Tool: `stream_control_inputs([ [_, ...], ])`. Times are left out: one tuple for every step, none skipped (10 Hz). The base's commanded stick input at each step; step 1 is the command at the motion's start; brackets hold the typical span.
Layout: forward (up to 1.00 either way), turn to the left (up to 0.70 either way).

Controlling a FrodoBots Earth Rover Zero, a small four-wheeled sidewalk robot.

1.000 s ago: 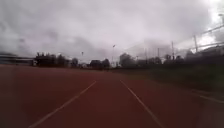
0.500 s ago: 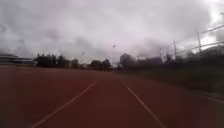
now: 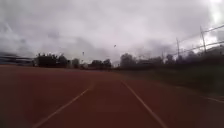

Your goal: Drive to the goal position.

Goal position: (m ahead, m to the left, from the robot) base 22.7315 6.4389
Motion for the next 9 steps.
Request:
stream_control_inputs([
  [0.7,0.0],
  [0.7,0.0],
  [0.7,0.0],
  [0.7,0.0],
  [0.7,-0.09],
  [0.7,-0.28],
  [0.7,-0.35],
  [0.7,-0.35],
  [0.7,-0.35],
])
